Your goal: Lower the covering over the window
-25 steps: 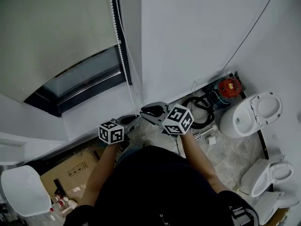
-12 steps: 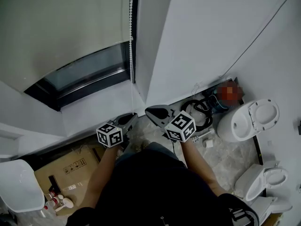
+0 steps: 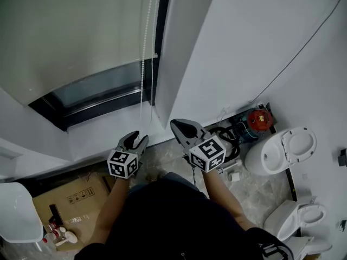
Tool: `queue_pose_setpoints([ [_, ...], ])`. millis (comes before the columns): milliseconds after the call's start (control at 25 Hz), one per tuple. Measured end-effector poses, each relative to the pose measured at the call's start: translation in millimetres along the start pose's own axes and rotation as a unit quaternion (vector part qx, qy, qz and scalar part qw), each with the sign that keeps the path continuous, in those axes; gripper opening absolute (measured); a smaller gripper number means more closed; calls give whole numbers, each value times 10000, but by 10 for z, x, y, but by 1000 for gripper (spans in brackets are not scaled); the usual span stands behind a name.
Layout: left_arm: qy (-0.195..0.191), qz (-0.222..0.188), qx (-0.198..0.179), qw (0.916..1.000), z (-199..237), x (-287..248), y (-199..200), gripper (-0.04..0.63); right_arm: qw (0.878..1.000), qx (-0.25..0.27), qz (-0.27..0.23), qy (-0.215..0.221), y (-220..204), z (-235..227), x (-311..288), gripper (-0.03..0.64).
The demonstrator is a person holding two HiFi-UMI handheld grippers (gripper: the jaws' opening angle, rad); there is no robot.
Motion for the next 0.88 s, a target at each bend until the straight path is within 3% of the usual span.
queue_pose_setpoints([
  [120,128,-574,-160,9981,32,131,451,163,9993,87,-180,-330,177,-84,-11,12],
  [280,370,-1249,-677,9892,-15,281,1148,155,9953,322,-518,-750,484,-148,33,12],
  [360,517,-1484,-947,9830,-65,335,1445,79,9921,450,-720,-926,637,-175,70,12],
  [400,580,-1564,-1053,9803,-83,348,1567,11,9902,534,-796,-1015,695,-196,79,12],
  [880,836,-2184,-1521,9603,-421,466,2553,11,9622,1132,-1538,-1943,1485,-355,165,12],
])
Point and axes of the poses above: the fingertips, and each gripper's own axes: x backward along the fingers, z to its left, y out of its top, the point moved 3 cm from there along x, backward along the fingers, and after that the axes turned 6 degrees about -z, right-handed, at the moved point
